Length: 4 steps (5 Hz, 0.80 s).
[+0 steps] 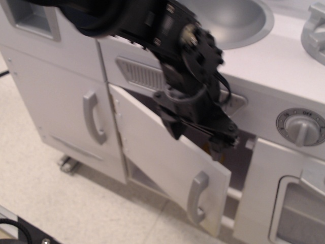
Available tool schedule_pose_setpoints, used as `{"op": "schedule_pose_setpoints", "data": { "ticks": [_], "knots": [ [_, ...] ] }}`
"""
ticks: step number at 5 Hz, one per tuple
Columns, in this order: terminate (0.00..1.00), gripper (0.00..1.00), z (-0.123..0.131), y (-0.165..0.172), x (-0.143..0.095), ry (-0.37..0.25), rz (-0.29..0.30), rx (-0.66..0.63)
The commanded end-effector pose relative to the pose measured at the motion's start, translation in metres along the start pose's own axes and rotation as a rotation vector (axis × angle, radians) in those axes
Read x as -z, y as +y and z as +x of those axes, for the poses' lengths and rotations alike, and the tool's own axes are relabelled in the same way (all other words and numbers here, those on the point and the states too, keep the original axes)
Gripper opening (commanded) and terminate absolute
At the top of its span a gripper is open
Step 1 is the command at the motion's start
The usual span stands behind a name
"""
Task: Open cabinet
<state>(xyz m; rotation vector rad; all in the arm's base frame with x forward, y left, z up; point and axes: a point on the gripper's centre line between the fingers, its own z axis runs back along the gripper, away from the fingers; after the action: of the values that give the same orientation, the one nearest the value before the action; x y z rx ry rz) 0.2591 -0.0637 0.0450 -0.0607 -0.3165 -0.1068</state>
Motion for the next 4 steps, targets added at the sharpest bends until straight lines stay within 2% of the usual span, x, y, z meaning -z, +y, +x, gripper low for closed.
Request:
{"op": "schedule_pose_setpoints", "data": {
  "ticks": [1,2,4],
  "knots": [
    [0.0,1.0,0.033,-0.017,0.015,-0.146,-0.011,0.018],
    [0.0,1.0,0.034,-0.017,0.022,-0.139,-0.002,0.018],
    [0.0,1.0,-0.001,0.012,0.042,-0.028,0.072,0.024]
  ]
}}
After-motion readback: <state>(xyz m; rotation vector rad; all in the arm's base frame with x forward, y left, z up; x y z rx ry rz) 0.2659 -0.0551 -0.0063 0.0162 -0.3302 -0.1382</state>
